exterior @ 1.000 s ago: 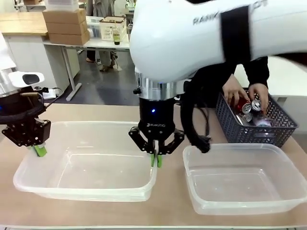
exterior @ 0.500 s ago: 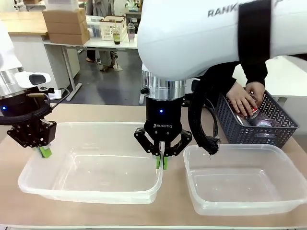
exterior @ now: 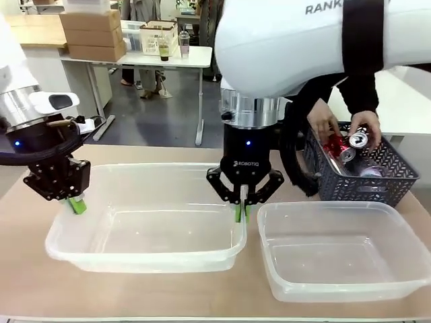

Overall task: Sort the waste into each basket.
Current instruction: Pick up the Organizing box on the left side of the table and lift it.

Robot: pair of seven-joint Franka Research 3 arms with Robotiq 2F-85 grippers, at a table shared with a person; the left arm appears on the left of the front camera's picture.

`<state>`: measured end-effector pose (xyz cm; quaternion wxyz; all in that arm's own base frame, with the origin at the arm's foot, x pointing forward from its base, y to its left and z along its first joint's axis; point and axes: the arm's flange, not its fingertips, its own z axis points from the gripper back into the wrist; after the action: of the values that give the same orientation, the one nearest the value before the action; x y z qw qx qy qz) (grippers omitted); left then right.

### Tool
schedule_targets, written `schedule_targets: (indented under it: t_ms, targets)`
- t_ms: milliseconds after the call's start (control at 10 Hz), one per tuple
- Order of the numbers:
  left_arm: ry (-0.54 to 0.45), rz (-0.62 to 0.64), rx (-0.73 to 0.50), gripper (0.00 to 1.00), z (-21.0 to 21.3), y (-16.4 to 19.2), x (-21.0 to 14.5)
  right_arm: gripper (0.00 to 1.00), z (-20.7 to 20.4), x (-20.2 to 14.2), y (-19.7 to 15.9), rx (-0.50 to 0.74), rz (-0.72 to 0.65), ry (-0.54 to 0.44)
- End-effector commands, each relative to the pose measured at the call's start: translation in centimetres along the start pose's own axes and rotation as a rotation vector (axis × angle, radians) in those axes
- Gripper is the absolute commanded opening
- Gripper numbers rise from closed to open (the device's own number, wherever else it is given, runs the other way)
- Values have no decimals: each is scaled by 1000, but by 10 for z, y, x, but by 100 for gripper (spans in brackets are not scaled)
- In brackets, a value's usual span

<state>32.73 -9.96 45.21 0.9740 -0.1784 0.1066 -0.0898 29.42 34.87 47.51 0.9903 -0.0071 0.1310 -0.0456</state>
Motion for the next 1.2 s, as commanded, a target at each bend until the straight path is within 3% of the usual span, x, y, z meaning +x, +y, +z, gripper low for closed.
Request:
schedule_targets:
  t_ms: [0, 200, 500, 1100]
  targets:
    - [72, -14, 9, 7, 5, -34, 25, 10, -2, 22, -36, 65, 100, 43]
    - [133, 104, 43, 7, 4, -57, 63, 10, 7, 39, -59, 65, 140, 19]
    - [116, 206, 28, 7, 17, -90, 105, 10, 14, 57, -80, 47, 97, -42]
    - [123, 218, 50, 7, 7, -85, 113, 10, 31, 68, -101, 153, 108, -73]
